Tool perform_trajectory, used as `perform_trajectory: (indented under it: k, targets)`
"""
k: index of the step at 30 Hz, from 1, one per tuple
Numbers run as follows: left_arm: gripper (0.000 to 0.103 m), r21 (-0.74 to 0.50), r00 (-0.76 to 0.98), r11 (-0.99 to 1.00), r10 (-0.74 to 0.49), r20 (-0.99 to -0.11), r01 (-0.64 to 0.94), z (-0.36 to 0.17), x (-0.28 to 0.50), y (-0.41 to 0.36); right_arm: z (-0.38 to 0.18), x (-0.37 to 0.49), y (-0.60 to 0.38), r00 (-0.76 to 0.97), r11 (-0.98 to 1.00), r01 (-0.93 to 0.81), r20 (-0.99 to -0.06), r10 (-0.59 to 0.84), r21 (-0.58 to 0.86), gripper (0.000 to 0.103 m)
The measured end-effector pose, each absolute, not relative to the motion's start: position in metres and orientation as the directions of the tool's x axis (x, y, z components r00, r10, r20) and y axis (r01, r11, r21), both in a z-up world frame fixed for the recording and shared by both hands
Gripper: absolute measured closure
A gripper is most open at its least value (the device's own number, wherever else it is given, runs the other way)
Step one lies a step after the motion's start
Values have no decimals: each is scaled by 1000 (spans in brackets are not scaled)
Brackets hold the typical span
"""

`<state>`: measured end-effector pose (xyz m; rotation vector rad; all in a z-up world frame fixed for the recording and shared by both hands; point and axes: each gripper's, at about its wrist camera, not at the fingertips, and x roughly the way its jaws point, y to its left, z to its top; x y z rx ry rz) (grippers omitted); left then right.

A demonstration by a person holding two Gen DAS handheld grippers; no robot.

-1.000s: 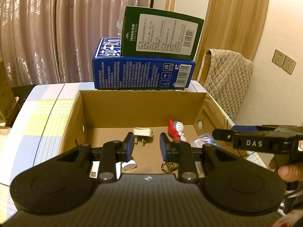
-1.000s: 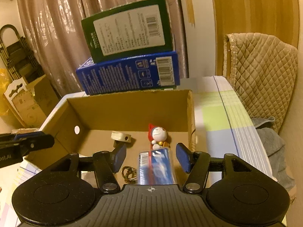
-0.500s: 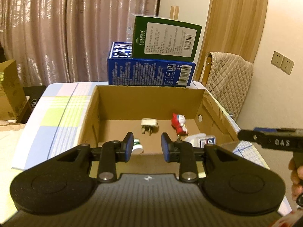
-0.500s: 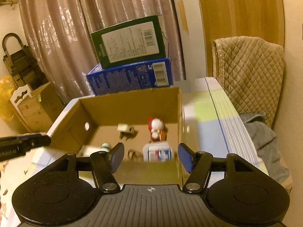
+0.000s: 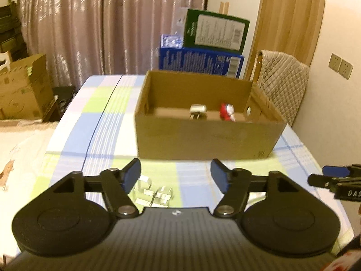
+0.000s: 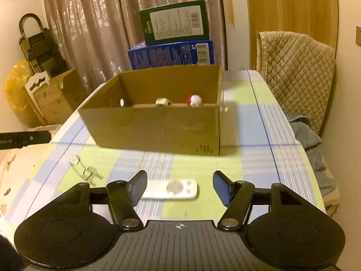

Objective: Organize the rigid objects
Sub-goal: 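Withdraw both tools from the box toward the remote and wire stand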

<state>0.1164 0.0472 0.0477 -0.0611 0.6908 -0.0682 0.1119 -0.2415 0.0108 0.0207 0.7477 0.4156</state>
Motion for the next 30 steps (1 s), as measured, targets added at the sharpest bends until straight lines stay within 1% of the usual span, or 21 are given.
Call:
perform_trajectory:
  k: [1,4,15,24,30]
  targets:
    - [30,-77,765,996,-78,-639,36,46,111,49,9,106,-242,652,918,-359,-657,377,170,41]
    - [23,-66,752,997,-70,-655,35,39,92,54,5,92,-242,643,916,-360,-664,382,178,41]
    - [21,-75,718,997,-59,-694,10,19,62,60,-4,68,-235,608,902,-396,-688,396,170,38]
    - [18,-67,708,995,-104,-698,80,10,76,60,-9,74,-231,592,892,-431,-704,393,136,36]
    - [18,-39,691,992,-114,-714,123,-7,94,62,-21,92,-223,557,857,-509,-730,396,77,35]
